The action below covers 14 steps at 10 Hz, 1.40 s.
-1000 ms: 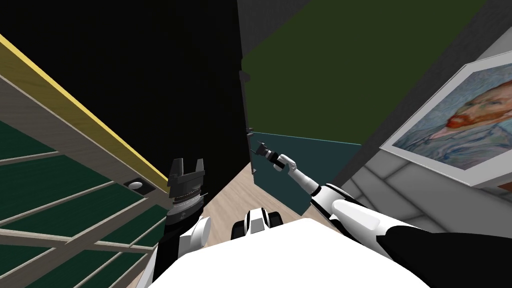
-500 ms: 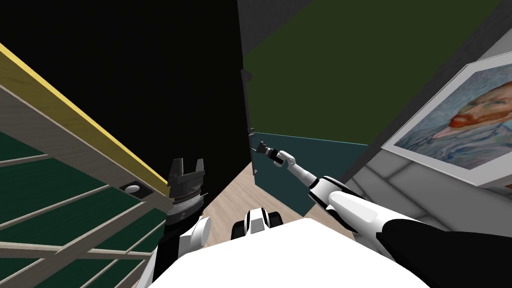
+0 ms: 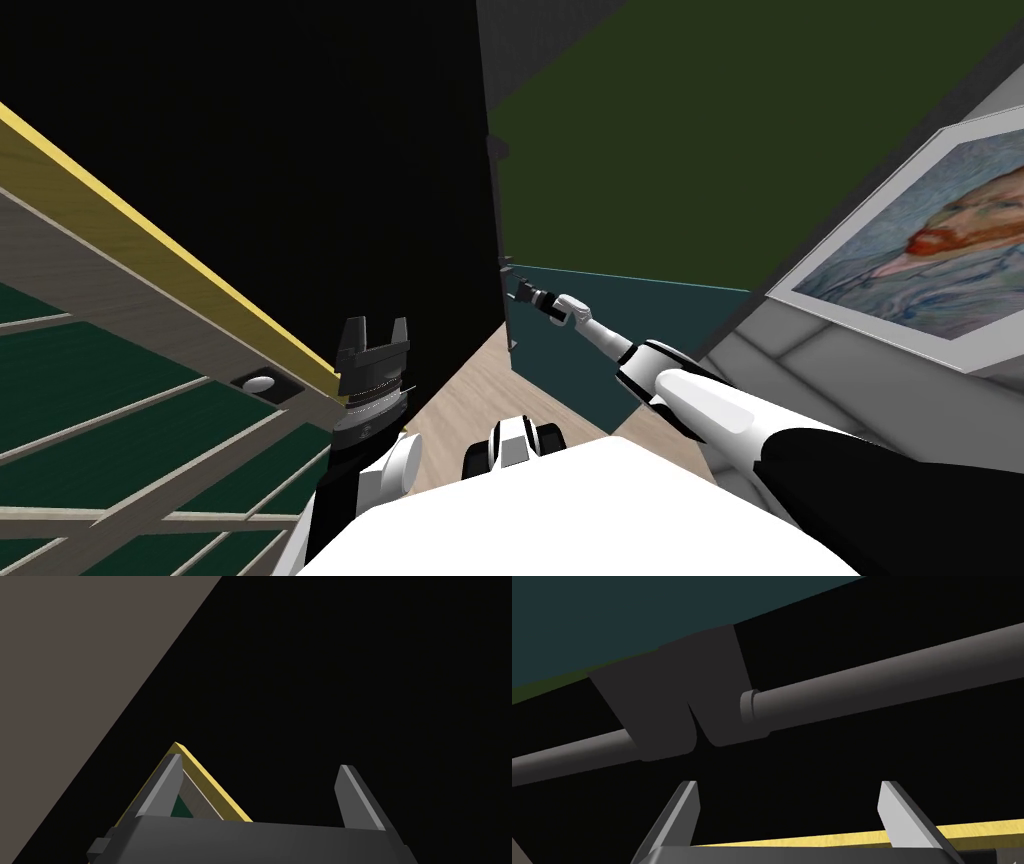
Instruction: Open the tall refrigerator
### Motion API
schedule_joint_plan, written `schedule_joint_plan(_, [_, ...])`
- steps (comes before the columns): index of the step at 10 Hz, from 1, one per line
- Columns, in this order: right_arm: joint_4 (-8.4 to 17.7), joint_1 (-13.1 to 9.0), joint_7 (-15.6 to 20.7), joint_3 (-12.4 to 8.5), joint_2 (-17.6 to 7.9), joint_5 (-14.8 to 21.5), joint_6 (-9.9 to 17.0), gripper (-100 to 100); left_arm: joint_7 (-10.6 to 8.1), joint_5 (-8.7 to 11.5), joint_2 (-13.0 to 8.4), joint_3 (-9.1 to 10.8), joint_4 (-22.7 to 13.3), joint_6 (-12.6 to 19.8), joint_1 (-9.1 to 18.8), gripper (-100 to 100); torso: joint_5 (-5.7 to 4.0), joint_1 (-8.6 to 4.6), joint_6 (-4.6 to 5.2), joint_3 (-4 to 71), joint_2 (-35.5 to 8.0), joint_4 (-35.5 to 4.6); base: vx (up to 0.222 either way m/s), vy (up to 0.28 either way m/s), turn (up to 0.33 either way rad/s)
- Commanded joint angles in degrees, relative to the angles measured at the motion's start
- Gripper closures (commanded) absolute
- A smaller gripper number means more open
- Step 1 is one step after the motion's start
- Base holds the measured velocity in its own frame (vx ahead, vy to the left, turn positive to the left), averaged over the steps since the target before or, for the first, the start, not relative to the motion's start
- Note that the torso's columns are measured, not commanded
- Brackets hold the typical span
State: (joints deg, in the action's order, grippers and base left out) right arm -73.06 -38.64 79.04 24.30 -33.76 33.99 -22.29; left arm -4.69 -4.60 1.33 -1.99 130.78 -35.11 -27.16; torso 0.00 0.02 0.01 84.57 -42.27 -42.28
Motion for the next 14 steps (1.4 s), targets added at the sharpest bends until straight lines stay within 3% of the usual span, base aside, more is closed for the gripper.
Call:
schedule_joint_plan(1, [2.8, -2.5, 3.5, 0.7, -1.4, 1.2, -0.2, -100, 0.00, 0.0, 0.0, 0.00, 0.0, 0.0, 0.0, 0, 0.00, -0.01, -0.01, 0.0, 0.0, 0.0, 0.032, 0.046, -0.015])
schedule_joint_plan(5, [6.3, -6.7, 8.7, 2.4, -4.8, 3.4, 0.4, -100, 0.00, 0.0, 0.0, 0.00, 0.0, 0.0, 0.0, 0, -0.01, -0.01, -0.01, 0.0, 0.0, 0.0, 0.031, 0.047, -0.020])
schedule_joint_plan(7, [5.5, -6.2, 7.7, 2.4, -4.5, 3.1, 0.6, -100, 0.00, 0.0, 0.0, 0.00, 0.0, 0.0, 0.0, 0, -0.03, -0.09, -0.01, 0.0, -0.1, 0.0, 0.008, 0.011, -0.002])
schedule_joint_plan(8, [5.5, -6.2, 7.7, 2.3, -4.5, 3.1, 0.6, 100, 0.00, 0.0, 0.0, 0.00, 0.0, 0.0, 0.0, 0, -0.04, -0.12, 0.00, 0.0, -0.1, 0.0, 0.000, 0.000, 0.000])
schedule_joint_plan(10, [0.7, -5.2, 3.6, 3.5, -1.8, 7.5, -1.4, 100, 0.00, 0.0, 0.0, 0.01, 0.0, 0.0, 0.0, 0, -0.03, -0.12, 0.03, -0.1, -0.1, 0.0, -0.040, -0.030, -0.216])
schedule_joint_plan(14, [-3.7, -4.2, -2.0, 4.6, 0.8, 13.4, -3.5, 100, 0.00, 0.0, 0.0, 0.00, 0.0, 0.0, 0.0, 0, 0.01, 0.04, -0.02, 0.0, 0.0, 0.0, -0.039, -0.026, -0.116])
